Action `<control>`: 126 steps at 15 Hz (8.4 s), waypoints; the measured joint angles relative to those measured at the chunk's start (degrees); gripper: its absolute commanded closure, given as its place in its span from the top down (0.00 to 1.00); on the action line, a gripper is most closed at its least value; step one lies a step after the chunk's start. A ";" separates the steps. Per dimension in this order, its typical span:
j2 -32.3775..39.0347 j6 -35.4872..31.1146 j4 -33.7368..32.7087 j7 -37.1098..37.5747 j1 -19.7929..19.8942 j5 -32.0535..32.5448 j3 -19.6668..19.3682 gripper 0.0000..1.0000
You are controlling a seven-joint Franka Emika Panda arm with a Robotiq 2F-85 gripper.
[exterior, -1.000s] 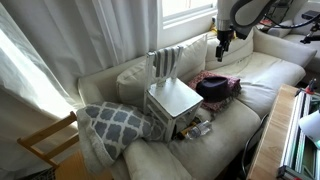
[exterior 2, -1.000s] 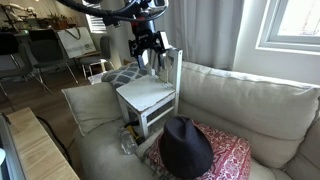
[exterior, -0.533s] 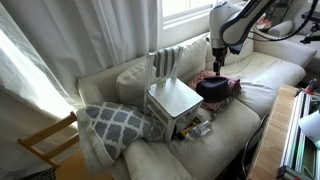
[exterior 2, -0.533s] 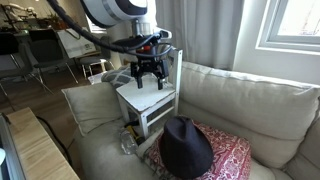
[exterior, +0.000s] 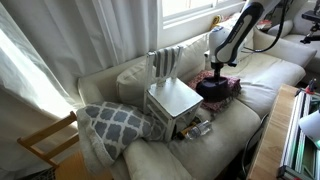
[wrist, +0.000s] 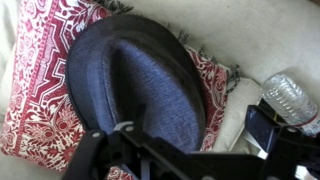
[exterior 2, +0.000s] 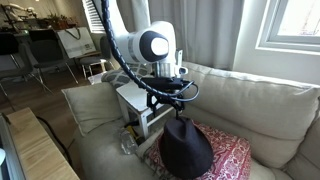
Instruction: Pick up the black and red hats and hang them on the back of the chair on the right side, pick up the black hat and put it on the chair
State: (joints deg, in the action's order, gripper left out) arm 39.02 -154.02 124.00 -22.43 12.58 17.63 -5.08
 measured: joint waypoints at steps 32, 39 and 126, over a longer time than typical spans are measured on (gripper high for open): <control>14.95 -28.89 -1.99 -6.21 3.99 0.80 0.82 0.36; 17.17 -28.89 -3.97 -5.46 4.05 0.80 0.59 0.03; -5.16 -3.42 -2.38 -28.91 60.13 -28.56 64.83 1.00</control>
State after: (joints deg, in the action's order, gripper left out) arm 33.86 -157.44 121.63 -51.34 72.71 -10.93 59.75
